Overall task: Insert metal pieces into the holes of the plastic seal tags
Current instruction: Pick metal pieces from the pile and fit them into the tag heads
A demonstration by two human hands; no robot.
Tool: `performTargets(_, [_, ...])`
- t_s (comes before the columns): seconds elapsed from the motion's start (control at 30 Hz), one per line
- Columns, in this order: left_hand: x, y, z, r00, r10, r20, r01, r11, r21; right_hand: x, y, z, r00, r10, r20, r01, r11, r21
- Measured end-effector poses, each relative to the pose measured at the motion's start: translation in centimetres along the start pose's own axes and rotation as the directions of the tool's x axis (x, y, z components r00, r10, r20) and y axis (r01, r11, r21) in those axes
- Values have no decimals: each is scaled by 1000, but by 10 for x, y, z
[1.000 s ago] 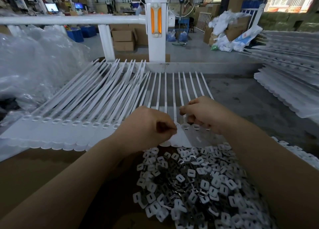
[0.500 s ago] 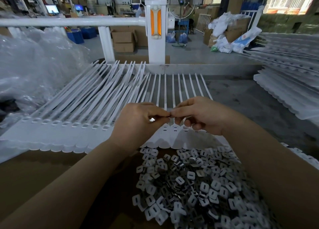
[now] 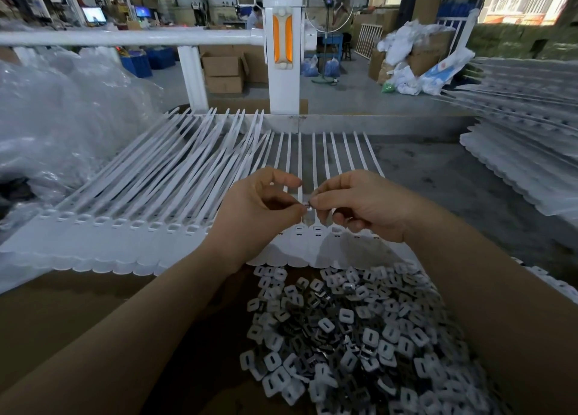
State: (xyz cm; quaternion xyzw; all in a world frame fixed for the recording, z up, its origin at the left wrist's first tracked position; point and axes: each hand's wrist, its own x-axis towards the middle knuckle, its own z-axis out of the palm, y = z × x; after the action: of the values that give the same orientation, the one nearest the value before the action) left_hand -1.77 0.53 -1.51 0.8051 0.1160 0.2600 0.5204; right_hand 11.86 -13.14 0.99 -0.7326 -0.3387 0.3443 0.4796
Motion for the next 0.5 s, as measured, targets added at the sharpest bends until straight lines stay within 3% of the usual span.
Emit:
performTargets(0.17, [1, -1, 1, 1000, 11, -1, -11, 998, 58, -1, -3, 4, 999, -36, -12, 34, 991, -130])
performTargets(0.27, [3, -7, 3, 996, 51, 73, -68, 965, 254, -1, -3, 2, 993, 3, -121, -33, 967, -251])
performTargets(0.4, [1, -16, 4, 963, 21, 269, -195, 746, 637, 1, 1, -1, 963, 101, -250, -189, 915, -356])
performTargets(0.5, [1, -17, 2, 957, -42, 286, -193, 645, 740, 1, 0, -2, 952, 165, -257, -251, 901, -353])
